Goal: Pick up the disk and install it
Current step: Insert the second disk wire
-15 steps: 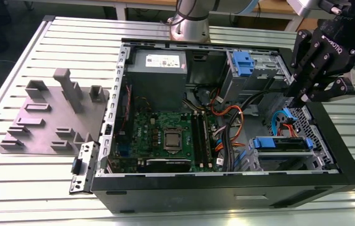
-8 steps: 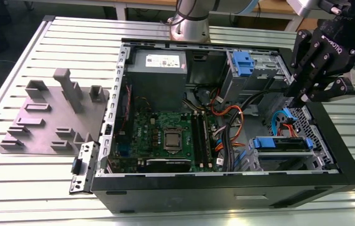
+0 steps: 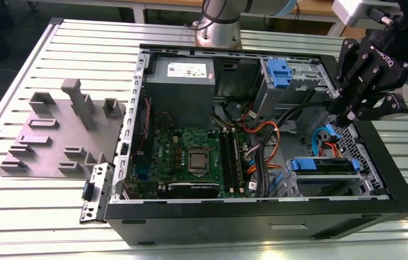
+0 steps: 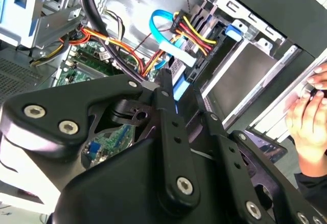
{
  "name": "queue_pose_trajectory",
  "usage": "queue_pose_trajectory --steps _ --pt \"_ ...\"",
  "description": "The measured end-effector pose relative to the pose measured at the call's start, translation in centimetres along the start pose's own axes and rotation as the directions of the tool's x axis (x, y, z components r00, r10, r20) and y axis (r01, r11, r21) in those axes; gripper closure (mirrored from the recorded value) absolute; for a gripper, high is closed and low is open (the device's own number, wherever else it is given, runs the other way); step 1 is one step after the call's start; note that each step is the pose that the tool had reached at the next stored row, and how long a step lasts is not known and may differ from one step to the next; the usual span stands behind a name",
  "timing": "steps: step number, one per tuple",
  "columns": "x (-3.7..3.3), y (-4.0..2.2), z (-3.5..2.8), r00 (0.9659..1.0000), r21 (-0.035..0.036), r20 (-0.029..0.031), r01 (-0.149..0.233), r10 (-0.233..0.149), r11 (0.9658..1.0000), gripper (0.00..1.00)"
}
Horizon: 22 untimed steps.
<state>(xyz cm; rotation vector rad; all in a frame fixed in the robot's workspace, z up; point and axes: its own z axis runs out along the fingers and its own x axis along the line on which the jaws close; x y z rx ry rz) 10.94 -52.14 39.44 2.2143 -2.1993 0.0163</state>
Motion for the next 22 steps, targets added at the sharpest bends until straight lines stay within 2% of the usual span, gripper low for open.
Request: queue_pose_trajectory --steps 6,8,10,11,17,22 --pt "-0.01 -0.14 0.76 1.0 0.0 -0.0024 0.0 0.0 1.0 0.69" --pt "-0.01 -0.16 0.89 0.9999 -0.0001 -0.0135 0.0 0.0 1.0 0.69" --pt "0.0 -0.19 1.0 0.9996 -0.0002 -0.0271 0.0 0.0 1.0 0.69" --pt "0.0 -0.21 1.13 0.9995 -0.0003 -0.0304 0.0 0.0 1.0 0.69" --pt "-0.03 -0.42 2.19 0.9995 -0.0002 -0.0307 0.0 0.0 1.0 0.69" --pt "0.02 -0.43 2.78 0.9995 0.0004 -0.0308 0.0 0.0 1.0 0.69"
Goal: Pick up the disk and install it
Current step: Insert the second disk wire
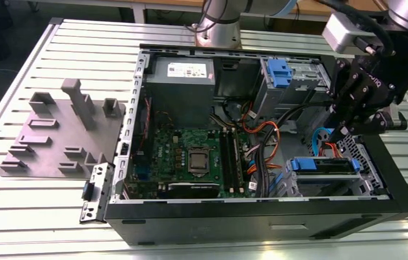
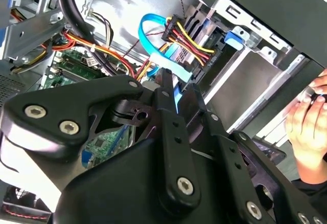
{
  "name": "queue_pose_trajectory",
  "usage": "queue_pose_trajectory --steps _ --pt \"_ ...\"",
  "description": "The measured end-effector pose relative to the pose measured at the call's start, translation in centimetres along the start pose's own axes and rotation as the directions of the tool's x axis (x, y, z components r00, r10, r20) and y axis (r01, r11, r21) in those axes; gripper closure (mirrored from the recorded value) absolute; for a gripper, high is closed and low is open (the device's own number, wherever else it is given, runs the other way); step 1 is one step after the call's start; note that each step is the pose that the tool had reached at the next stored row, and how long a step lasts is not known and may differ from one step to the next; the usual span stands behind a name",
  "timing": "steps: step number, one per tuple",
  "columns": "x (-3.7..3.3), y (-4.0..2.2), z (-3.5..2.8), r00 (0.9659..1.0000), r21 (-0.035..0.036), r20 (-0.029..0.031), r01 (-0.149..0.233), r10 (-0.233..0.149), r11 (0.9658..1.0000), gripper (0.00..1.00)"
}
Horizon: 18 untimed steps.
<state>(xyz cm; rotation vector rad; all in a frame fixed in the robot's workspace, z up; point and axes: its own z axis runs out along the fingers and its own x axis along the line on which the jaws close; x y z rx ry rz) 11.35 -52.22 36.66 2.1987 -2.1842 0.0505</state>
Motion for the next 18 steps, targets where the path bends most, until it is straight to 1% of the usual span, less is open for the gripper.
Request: queue_pose_trajectory --steps 3,5,9,18 --pt "0.0 -0.01 0.3 1.0 0.0007 -0.0001 0.0 0.0 1.0 0.69" --pt "0.04 0.0 0.31 1.0 0.0007 -0.0002 0.0 0.0 1.0 0.69" --pt "0.34 0.0 0.47 1.0 0.0008 0.0 0.0 0.0 1.0 0.69" --pt "0.31 -0.01 1.13 1.0 0.0008 0.0 0.0 0.0 1.0 0.69"
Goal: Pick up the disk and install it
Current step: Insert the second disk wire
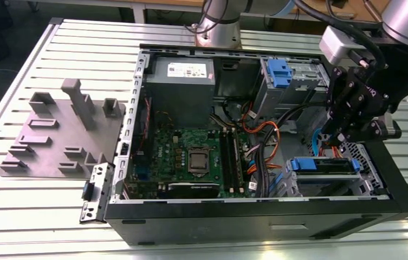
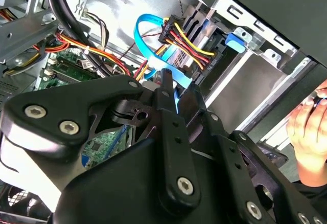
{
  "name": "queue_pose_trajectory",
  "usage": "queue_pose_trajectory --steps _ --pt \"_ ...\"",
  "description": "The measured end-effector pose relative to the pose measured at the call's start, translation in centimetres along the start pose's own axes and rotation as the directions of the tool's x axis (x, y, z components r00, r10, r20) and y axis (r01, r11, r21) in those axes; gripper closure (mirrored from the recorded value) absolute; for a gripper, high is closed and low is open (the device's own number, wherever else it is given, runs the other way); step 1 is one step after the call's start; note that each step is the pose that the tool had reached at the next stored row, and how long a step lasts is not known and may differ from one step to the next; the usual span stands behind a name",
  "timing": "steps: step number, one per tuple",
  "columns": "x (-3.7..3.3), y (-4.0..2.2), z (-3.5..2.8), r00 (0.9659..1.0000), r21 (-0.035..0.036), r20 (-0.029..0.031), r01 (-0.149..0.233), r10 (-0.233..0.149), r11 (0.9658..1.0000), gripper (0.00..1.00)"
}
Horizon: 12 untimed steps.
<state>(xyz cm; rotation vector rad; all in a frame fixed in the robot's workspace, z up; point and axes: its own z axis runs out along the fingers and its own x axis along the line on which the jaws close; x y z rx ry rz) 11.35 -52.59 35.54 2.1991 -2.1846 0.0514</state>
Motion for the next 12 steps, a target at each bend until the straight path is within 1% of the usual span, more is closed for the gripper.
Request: queue_pose_trajectory --steps 4,6,8,12 --pt "0.0 0.0 0.04 1.0 0.0 0.0005 0.0 0.0 1.0 0.7" --pt "0.0 0.0 0.06 1.0 0.0001 0.0018 0.0 0.0 1.0 0.83" --pt "0.0 0.0 0.05 1.0 0.0 0.0023 0.0 0.0 1.0 0.84" --pt "0.03 0.0 0.06 1.0 0.0 0.0026 0.0 0.0 1.0 0.84"
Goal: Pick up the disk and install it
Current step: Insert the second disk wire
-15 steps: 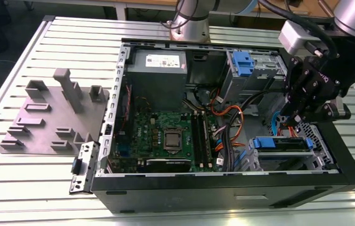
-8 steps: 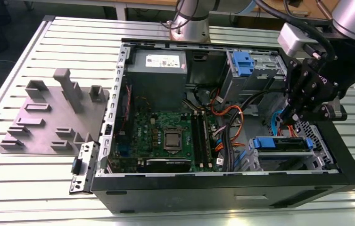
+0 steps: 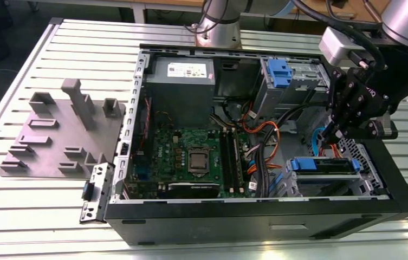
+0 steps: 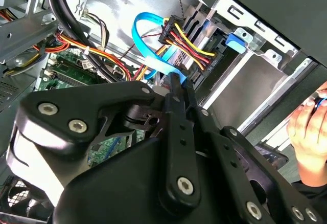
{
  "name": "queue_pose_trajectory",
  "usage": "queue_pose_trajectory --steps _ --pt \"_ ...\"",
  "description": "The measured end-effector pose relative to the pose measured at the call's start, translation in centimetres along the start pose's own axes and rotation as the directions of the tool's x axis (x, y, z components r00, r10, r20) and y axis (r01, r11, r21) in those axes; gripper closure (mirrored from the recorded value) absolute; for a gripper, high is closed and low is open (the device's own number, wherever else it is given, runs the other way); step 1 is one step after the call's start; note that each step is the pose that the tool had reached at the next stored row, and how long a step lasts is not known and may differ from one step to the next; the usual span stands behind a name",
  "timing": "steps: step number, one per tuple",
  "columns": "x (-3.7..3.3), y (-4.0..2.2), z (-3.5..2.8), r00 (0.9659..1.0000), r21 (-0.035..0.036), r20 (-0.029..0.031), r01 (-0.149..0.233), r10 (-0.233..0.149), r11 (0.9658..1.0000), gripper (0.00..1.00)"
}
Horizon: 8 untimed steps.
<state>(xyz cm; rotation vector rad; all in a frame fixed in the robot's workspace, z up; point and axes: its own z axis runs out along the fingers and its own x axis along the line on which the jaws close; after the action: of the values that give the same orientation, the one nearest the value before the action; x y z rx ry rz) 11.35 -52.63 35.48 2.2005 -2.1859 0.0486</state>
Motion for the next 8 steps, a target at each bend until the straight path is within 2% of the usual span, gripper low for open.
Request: queue_pose_trajectory --steps 6,7,8 --pt "0.01 0.0 0.03 1.0 0.0 0.0 0.0 0.0 1.0 0.84" --pt "0.01 0.0 0.05 1.0 0.0 0.0008 0.0 0.0 1.0 0.83" --pt "0.01 0.0 0.08 1.0 0.0 0.0016 0.0 0.0 1.0 0.77"
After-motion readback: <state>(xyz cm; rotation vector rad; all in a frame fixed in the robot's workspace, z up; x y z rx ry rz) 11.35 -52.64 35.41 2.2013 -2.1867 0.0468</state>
